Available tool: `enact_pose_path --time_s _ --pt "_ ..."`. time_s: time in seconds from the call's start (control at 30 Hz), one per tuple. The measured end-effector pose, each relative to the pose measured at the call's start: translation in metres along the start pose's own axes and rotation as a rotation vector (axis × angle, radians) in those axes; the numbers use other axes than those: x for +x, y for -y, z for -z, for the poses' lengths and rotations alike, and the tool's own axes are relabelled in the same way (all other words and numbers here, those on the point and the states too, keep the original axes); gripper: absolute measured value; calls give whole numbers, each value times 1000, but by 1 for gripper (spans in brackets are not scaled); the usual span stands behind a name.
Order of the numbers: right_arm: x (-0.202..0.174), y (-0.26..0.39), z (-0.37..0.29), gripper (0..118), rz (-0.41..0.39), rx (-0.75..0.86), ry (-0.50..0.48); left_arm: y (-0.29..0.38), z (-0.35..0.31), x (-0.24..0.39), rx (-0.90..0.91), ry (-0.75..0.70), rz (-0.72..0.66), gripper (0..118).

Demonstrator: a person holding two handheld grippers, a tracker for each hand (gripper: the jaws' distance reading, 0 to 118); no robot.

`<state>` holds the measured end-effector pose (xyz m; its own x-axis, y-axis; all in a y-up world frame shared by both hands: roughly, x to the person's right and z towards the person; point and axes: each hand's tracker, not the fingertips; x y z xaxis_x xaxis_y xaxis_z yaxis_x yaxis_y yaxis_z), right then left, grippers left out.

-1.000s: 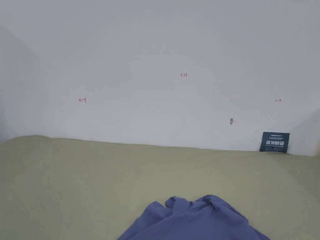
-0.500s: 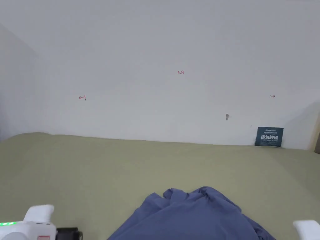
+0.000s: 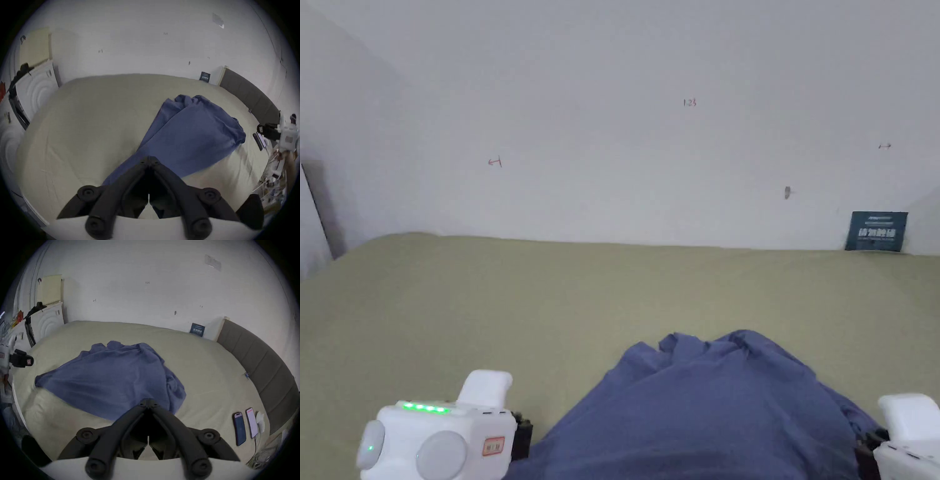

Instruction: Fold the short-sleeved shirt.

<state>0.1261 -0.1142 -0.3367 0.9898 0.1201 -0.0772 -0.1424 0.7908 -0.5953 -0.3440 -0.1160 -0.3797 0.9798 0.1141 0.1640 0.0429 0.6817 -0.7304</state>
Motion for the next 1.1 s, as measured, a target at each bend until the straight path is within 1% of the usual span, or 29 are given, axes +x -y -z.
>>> enact_pose_path --time_s 0.07,0.13,0.17,0.2,0.23,0.27,0.3,0.33,0.4,0.5,0.57,0.6,0.63,0.67,0.73,0.77,0.8,0.83,0.87,0.9,0.93,0.97,1.0,1.03,1.1 --pt "-2 2 4 0 -7 -5 -7 -15 6 -22 -101 72 -45 0" --pt "-4 2 8 0 -5 -17 -23 -28 21 -48 -214 135 -119 1" --pt "-4 2 11 0 3 -23 -33 -33 30 -59 -283 150 -148 8" --pt "-5 2 13 0 10 -31 -44 -36 38 -69 -320 133 -175 32" --pt "-7 2 15 0 13 -36 -52 -38 48 -77 -342 109 -180 85" --pt "-8 2 17 0 12 -38 -60 -32 51 -72 -359 78 -169 114" --pt "-10 3 18 0 8 -42 -67 -28 58 -76 -350 61 -172 116" --pt "-11 3 19 0 2 -46 -69 -27 63 -82 -309 33 -170 113" --pt "-11 5 20 0 -8 -56 -81 -17 63 -80 -308 12 -201 113" --pt "-8 7 25 0 -4 -75 -90 -1 77 -85 -363 21 -246 113" --pt "-5 8 26 0 -3 -76 -90 11 84 -86 -386 9 -218 112" --pt "-4 8 28 0 -4 -77 -92 17 89 -85 -404 -6 -183 111" --pt "-3 8 29 0 -5 -77 -90 24 93 -82 -416 -21 -143 106" --pt "-3 8 30 0 -5 -78 -89 28 93 -78 -418 -42 -117 104" --pt "-2 7 32 0 -2 -80 -91 35 87 -70 -356 -97 -75 99" --pt "-2 7 32 0 -2 -83 -93 35 83 -67 -334 -98 -77 93" --pt "-2 7 34 0 -4 -89 -93 33 71 -60 -320 -102 -75 84" --pt "-3 6 37 0 -10 -95 -88 33 65 -58 -309 -84 -72 62" --pt "-3 6 39 0 -17 -100 -83 32 61 -56 -284 -15 -87 34" --pt "-4 6 42 0 -21 -104 -81 33 59 -53 -265 46 -108 1" --pt "-4 6 44 0 -23 -107 -80 28 60 -50 -265 13 -97 2" --pt "-4 6 46 0 -23 -110 -79 26 62 -45 -269 -35 -53 2" --pt "-4 6 48 0 -19 -115 -82 27 64 -39 -278 -56 4 2" --pt "-4 6 49 0 -16 -118 -87 29 65 -35 -277 -53 33 2" --pt "-4 5 52 0 -17 -120 -95 26 76 -48 -285 -41 14 2"
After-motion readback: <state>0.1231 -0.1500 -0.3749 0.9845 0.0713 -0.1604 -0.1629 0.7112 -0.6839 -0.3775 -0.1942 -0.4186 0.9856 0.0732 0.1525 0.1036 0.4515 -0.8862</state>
